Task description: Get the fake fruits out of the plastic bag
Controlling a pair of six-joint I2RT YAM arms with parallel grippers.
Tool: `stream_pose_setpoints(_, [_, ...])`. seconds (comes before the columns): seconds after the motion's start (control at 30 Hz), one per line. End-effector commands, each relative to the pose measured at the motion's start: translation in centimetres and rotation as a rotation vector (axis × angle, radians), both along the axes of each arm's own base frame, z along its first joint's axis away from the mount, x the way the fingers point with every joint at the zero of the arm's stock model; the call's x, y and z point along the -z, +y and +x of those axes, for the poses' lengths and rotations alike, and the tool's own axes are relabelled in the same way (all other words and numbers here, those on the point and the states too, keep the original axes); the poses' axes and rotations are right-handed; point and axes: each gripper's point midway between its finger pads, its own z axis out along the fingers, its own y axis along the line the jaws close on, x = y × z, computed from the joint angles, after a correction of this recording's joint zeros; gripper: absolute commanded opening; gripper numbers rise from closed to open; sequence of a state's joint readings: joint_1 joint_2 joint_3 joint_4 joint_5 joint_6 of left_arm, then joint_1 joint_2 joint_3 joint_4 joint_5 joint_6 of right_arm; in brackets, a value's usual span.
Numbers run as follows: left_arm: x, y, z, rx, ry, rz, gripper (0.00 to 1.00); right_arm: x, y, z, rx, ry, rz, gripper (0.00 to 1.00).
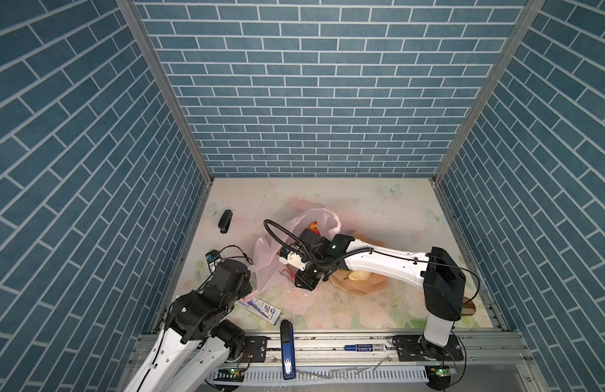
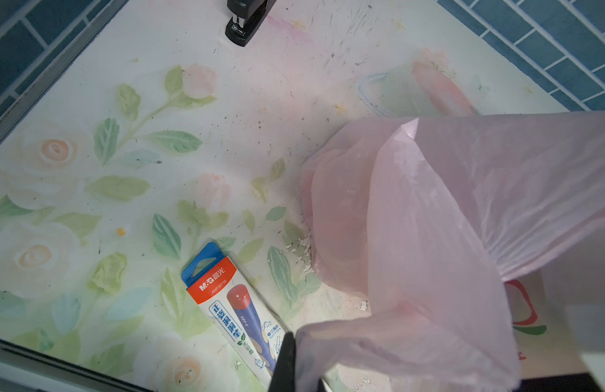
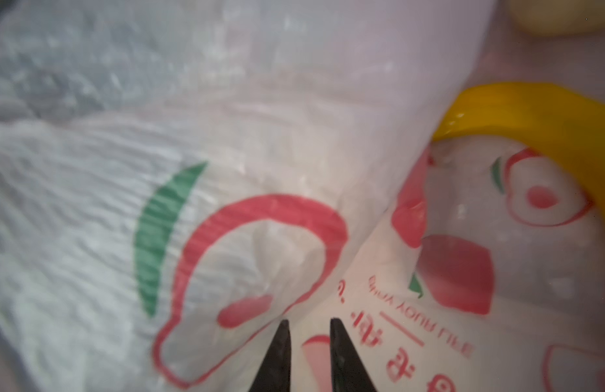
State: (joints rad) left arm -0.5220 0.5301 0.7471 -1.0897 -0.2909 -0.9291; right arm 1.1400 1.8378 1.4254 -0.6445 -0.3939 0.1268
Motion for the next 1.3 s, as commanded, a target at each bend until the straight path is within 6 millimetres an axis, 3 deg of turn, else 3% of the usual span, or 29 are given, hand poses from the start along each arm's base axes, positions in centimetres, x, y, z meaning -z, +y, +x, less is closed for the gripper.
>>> stream_pose_setpoints(0.0, [0.9,0.6,-0.4,-0.040,0.042,0.016,0.00,2.0,-1.9,-2.1,-0.109,0.077,-0.039,0.22])
stream_pose_setpoints(0.13, [1.0,1.5,-1.3,-0.076,0.076,0.045,0.00,4.1,-2.7,-1.8,-0.120,0.052,-0.100,0.23])
stream_pose_setpoints(0.27, [1.1,2.1,-1.8,-0.093,0.105,0.067,0.00,4.6,-2.5,0.1,-0.057,-0.038,-0.109,0.25])
stream_pose_setpoints(0.67, [1.7,1.9,-1.9,-0.095,0.143,0.077,0.00,1.2,-1.5,8.9,0.218,-0.318,-0.114,0.29])
stream_pose_setpoints(0.9, [1.8,2.0,-2.1,-0.096,0.126,0.064,0.00,1.8,0.1,11.9,0.227,-0.371,-0.108,0.34])
stream_pose_setpoints(1.27, [2.0,1.0,-1.3,-0.073,0.095,0.021,0.00,3.6,0.2,15.7,0.191,-0.389,-0.088,0.42])
